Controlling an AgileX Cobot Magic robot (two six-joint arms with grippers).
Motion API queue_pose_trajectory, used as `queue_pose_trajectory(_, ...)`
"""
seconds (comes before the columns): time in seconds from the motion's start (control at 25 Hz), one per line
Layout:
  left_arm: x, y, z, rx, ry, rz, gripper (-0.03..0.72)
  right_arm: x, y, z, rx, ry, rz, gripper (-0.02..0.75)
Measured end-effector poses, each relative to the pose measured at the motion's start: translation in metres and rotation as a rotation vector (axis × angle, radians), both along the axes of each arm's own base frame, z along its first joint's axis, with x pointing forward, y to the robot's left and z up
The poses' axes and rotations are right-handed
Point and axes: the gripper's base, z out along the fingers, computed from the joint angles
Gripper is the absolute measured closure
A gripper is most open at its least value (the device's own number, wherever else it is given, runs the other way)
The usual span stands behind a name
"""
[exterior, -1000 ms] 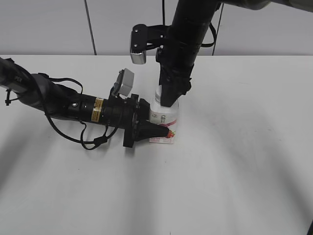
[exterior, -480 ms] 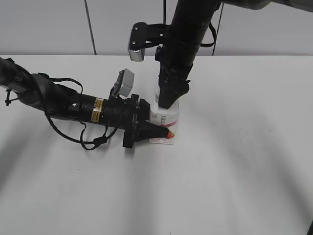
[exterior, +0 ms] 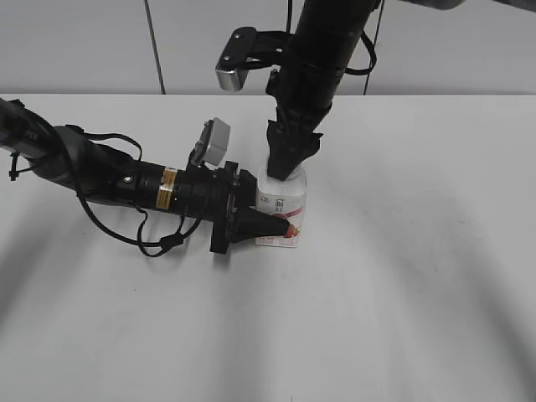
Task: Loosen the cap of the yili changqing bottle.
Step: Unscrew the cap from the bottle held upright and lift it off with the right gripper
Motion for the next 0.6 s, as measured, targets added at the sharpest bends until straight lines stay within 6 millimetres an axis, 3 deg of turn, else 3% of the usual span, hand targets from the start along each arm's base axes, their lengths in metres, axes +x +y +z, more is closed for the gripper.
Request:
queue_pose_trajectory(0.32, 0.000, 0.000, 0.000, -0.001, 0.002, -0.001, 0.312, -0.002, -0.001, 0.010, 0.019, 0.039, -0.183, 0.143)
queue_pose_trajectory(0.6, 0.000, 0.000, 0.000, 0.000, 0.004, -0.002, 0.312, -0.005, -0.003, 0.024, 0.053, 0.127, -0.519, 0.143)
